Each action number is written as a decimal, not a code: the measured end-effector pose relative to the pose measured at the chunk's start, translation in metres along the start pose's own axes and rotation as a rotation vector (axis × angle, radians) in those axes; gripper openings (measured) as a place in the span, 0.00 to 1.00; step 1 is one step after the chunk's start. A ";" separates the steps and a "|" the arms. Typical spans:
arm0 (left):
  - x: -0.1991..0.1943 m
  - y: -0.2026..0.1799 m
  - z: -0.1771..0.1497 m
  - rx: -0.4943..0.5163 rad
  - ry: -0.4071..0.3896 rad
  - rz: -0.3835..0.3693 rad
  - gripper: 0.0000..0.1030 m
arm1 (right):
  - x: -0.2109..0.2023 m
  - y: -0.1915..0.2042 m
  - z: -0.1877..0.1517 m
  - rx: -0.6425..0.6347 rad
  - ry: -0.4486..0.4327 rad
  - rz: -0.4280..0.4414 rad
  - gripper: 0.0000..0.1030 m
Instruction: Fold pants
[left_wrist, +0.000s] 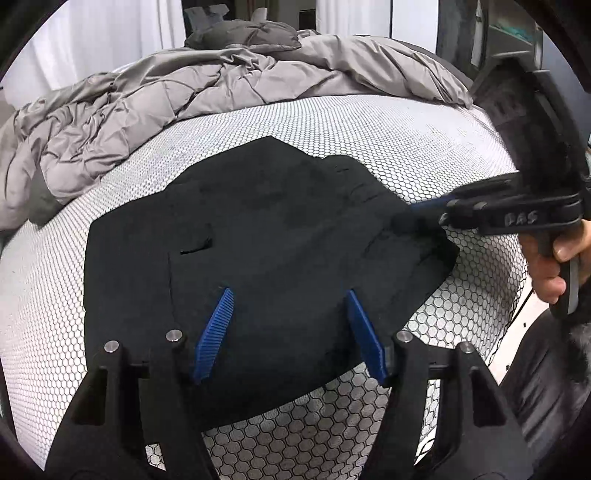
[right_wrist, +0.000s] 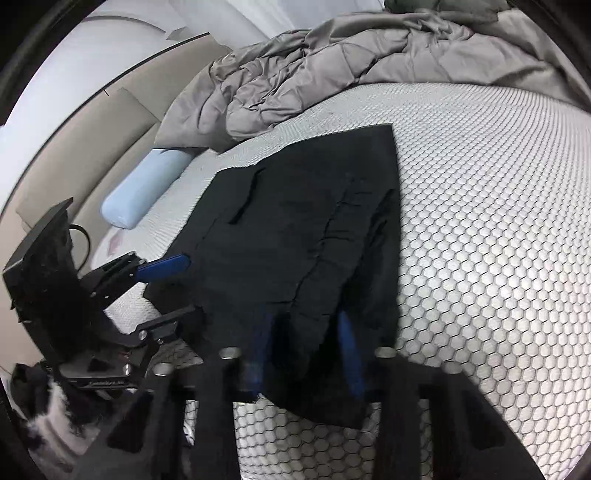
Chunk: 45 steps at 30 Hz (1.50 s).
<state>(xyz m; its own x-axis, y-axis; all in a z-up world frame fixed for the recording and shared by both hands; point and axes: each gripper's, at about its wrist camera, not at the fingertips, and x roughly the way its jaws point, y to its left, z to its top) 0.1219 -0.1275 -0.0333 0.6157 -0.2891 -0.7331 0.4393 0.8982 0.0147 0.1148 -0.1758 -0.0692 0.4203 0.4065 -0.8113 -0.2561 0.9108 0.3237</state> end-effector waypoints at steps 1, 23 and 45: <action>0.002 0.001 -0.003 -0.013 0.002 0.002 0.59 | -0.004 0.002 0.001 -0.016 -0.024 -0.003 0.11; -0.025 0.121 -0.046 -0.362 -0.010 0.150 0.68 | 0.017 -0.010 0.005 0.066 0.037 0.044 0.48; -0.007 0.184 -0.078 -0.645 0.039 -0.049 0.37 | -0.001 -0.046 0.002 0.248 0.000 0.083 0.62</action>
<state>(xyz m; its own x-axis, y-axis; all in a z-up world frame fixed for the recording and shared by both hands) 0.1472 0.0659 -0.0787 0.5756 -0.3336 -0.7466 -0.0223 0.9062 -0.4222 0.1276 -0.2185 -0.0822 0.4063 0.4809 -0.7769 -0.0689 0.8640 0.4988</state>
